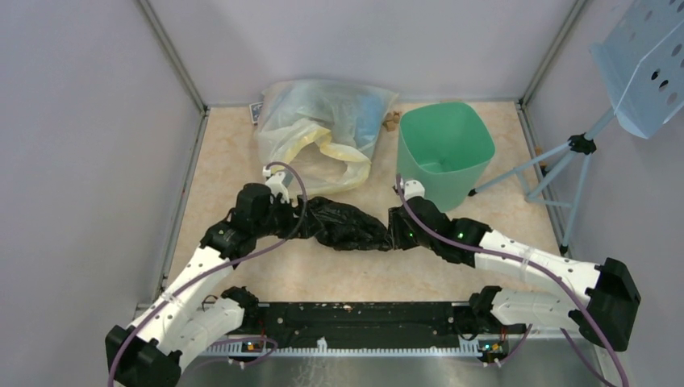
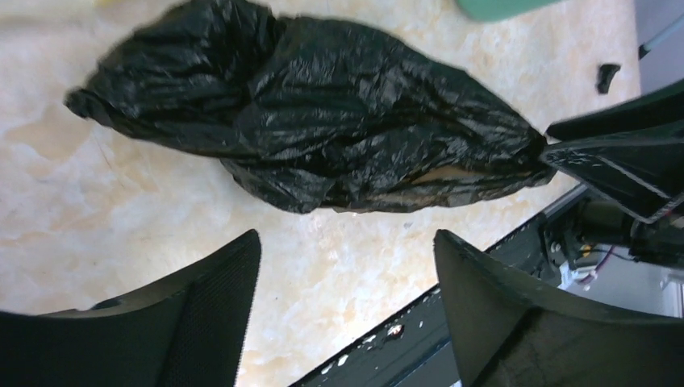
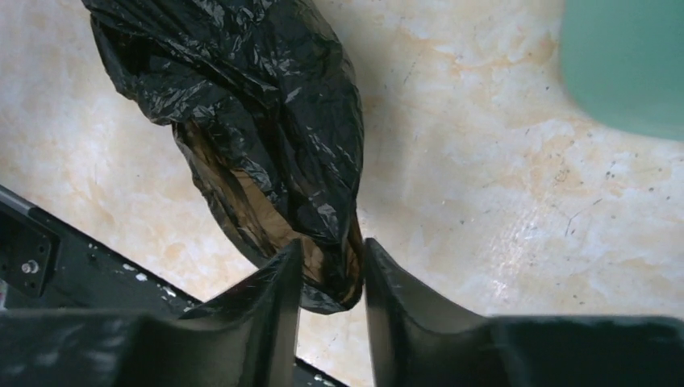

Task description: Put the trash bags into the trash bin

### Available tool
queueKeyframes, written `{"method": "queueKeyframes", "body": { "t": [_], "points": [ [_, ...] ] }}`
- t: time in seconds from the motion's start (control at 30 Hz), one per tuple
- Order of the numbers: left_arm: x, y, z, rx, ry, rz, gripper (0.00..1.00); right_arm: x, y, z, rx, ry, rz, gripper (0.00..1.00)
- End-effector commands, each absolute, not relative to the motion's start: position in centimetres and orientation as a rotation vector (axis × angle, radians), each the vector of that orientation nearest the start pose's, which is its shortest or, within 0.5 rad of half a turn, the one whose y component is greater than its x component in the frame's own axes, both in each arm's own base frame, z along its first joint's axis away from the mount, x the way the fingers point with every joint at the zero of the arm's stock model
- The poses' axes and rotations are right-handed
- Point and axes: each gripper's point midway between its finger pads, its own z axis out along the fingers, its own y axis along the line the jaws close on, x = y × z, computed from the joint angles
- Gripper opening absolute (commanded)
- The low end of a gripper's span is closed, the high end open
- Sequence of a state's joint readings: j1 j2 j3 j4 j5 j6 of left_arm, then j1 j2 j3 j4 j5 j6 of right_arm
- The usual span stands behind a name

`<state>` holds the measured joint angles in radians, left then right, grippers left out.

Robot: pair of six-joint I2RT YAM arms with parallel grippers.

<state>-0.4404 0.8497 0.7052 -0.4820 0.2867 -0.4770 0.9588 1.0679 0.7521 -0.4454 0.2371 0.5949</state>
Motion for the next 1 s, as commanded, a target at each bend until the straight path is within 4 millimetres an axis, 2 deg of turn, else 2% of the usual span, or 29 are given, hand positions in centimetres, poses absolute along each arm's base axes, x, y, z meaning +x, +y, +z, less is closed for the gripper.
{"method": "queueKeyframes", "body": {
  "t": [0.0, 0.1, 0.2, 0.27, 0.3, 0.37, 0.43, 0.6, 0.77, 0.9, 0.97],
  "points": [
    [19.8, -18.5, 14.5, 0.129, 2.317, -0.921, 0.78, 18.7, 24.4, 14.0, -0.453, 2.282, 0.55, 0.43],
    [19.6, -19.1, 13.5, 0.112, 2.329, -0.971, 0.73, 18.3, 25.2, 14.8, -0.561, 2.248, 0.592, 0.57],
    [20.0, -19.6, 12.7, 0.063, 2.344, -1.006, 0.7, 17.9, 26.4, 15.8, -0.654, 2.212, 0.623, 0.64],
    [20.2, -19.9, 12.3, 0.025, 2.35, -1.024, 0.68, 17.4, 27.3, 16.2, -0.72, 2.182, 0.588, 0.65],
    [20.4, -20.0, 12.1, 0.014, 2.344, -1.027, 0.63, 17.3, 27.7, 16.4, -0.748, 2.158, 0.545, 0.64],
    [21.2, -19.9, 11.7, -0.027, 2.331, -1.012, 0.52, 16.9, 28.6, 16.7, -0.826, 2.119, 0.482, 0.52],
    [22.1, -19.5, 11.4, -0.074, 2.325, -0.971, 0.49, 16.9, 29.8, 17.0, -0.888, 2.09, 0.465, 0.45],
    [24.6, -18.6, 11.1, -0.158, 2.333, -0.907, 0.44, 17.7, 32.9, 17.2, -0.975, 2.027, 0.478, 0.44],
    [26.4, -17.4, 10.7, -0.229, 2.331, -0.899, 0.42, 18.9, 35.3, 15.9, -1.026, 1.976, 0.47, 0.47],
    [27.7, -17.1, 11.0, -0.246, 2.308, -0.925, 0.42, 18.2, 37.4, 14.2, -1.125, 1.958, 0.546, 0.5],
    [28.1, -17.4, 11.0, -0.243, 2.315, -0.943, 0.41, 17.9, 38.0, 12.5, -1.179, 1.971, 0.551, 0.54]
  ]
}}
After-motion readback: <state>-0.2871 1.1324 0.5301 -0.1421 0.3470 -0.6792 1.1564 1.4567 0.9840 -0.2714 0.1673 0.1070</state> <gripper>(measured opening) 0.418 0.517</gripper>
